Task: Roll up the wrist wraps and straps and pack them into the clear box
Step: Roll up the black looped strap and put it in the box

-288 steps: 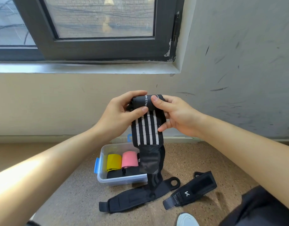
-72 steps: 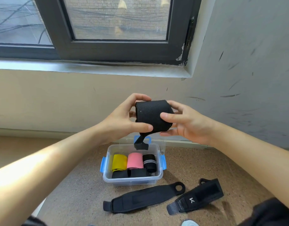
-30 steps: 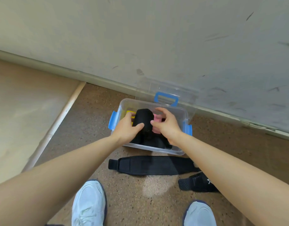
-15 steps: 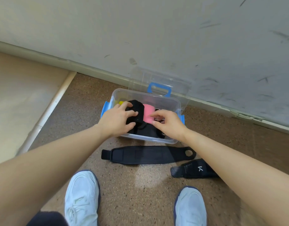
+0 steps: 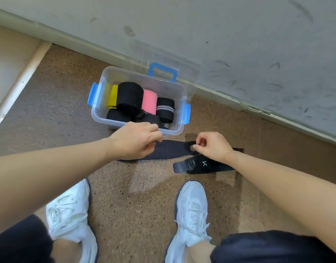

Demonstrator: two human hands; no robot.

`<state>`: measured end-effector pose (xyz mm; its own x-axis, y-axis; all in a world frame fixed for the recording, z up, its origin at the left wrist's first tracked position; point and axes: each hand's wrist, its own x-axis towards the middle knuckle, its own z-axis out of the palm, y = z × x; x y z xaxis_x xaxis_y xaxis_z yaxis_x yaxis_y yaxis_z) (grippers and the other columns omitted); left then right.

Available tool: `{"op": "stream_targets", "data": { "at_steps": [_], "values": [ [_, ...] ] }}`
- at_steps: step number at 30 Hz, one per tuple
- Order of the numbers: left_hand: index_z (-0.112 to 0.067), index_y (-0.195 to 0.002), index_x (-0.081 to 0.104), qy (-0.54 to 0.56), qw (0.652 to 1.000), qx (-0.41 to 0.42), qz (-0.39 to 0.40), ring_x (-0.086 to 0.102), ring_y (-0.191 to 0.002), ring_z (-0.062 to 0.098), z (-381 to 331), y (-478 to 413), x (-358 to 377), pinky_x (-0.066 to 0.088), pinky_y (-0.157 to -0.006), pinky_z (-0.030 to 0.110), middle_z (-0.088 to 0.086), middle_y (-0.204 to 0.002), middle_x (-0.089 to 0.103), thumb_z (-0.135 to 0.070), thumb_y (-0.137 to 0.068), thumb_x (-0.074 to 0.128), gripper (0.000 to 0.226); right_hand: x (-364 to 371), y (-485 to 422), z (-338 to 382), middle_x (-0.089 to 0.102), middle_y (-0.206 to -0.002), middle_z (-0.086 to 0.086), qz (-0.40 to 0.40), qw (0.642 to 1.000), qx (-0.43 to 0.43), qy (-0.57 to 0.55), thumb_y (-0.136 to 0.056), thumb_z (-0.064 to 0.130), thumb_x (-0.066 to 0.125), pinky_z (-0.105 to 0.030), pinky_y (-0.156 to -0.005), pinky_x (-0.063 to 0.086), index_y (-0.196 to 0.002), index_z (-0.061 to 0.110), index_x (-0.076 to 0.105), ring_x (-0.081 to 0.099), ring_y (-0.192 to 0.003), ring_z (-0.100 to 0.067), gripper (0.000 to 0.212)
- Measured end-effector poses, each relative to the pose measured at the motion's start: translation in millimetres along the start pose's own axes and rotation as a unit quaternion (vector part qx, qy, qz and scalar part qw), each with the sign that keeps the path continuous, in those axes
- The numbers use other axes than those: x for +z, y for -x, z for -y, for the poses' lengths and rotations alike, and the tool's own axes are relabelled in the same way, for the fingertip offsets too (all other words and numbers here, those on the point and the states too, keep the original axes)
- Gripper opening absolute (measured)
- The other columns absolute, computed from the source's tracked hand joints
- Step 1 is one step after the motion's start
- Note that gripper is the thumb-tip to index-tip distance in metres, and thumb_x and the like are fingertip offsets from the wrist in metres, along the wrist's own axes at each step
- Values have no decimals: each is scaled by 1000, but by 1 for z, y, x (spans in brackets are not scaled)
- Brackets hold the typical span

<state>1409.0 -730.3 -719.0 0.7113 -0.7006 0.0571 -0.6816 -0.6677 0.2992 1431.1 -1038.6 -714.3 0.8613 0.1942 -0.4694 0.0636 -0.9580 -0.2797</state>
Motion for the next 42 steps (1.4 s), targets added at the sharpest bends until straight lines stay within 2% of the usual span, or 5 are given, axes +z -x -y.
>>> {"op": "stream_targets", "data": {
  "at_steps": [7, 13, 24, 32, 42],
  "values": [
    [-26, -139, 49, -25, 969, -124, 210, 53, -121, 27, -8, 18, 51, 47, -99, 43, 3, -139, 53, -47, -97, 53, 48, 73, 13, -9, 58, -132, 1, 122, 980, -87, 130, -88, 39, 76, -37, -102, 48, -141, 23, 56, 50, -123, -20, 59],
    [-31, -154, 23, -87, 928, -235, 276, 49, -127, 35, 30, 55, 66, 48, -98, 49, 9, -148, 40, -56, -90, 64, 80, 98, 11, -16, 50, -121, -1, 93, 961, -147, 212, -87, 36, 77, -36, -98, 38, -128, 18, 56, 46, -115, -24, 49],
    [-24, -105, 66, 117, 949, -258, 136, 63, -100, 25, 39, 52, 48, 49, -79, 36, -3, -102, 60, -29, -92, 69, 15, 72, 1, 49, 68, -94, 9, 72, 979, -104, -158, -93, 26, 72, -37, -84, 54, -92, 23, 71, 64, -90, -11, 4],
    [-30, -102, 71, 170, 968, -173, 61, 66, -91, 16, 12, 47, -11, 54, -76, 39, -15, -97, 71, -26, -86, 73, 17, 15, 7, 101, 70, -121, 6, 80, 957, -159, -228, -96, 21, 69, -27, -98, 50, -127, 18, 67, 64, -114, -9, 31],
    [-35, -113, 68, 363, 911, -191, 35, 65, -87, 25, -24, 40, -141, 53, -87, 46, 8, -89, 71, -14, -92, 68, 30, -83, 51, 138, 70, -78, 18, 123, 933, -155, -300, -96, 8, 69, -16, -71, 47, -89, 18, 68, 61, -70, 4, 12]
  ]
}}
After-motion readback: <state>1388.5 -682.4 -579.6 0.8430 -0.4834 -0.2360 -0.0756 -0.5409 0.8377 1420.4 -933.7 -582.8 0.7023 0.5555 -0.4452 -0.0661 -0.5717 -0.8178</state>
